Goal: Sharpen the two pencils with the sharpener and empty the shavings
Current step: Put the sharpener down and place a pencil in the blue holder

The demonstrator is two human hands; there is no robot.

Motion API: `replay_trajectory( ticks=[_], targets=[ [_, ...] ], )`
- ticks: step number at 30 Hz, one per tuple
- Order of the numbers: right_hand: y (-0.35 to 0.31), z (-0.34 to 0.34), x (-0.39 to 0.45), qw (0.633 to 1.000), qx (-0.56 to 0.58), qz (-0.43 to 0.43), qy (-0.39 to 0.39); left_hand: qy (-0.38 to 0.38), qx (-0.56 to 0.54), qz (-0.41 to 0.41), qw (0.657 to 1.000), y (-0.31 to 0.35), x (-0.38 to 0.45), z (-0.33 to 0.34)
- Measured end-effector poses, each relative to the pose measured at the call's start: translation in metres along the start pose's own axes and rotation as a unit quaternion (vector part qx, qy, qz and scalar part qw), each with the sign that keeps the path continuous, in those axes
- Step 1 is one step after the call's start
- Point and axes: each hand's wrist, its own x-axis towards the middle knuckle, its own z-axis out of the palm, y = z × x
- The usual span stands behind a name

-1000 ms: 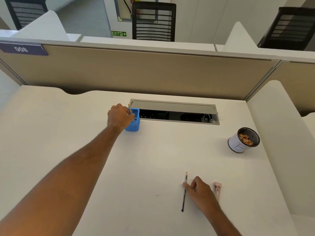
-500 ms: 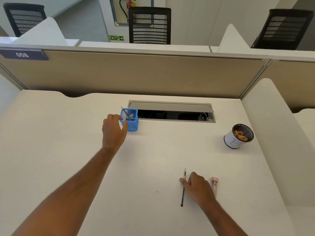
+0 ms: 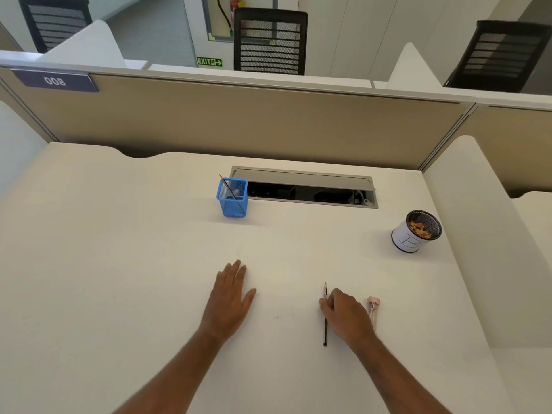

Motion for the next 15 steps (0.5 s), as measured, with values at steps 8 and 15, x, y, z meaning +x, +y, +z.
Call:
replay_trajectory(
  ticks=[8, 15],
  targets=[
    [-0.011, -0.007, 0.000, 0.972, 0.230, -0.037, 0.029, 0.008, 0.035, 0.015, 0.999, 0.000, -0.009, 0.021],
    [-0.089, -0.059, 0.016, 0.925, 0.335, -0.160, 0.079, 0.034, 0.068, 0.021, 0.997, -0.001, -0.011, 0.025]
  ],
)
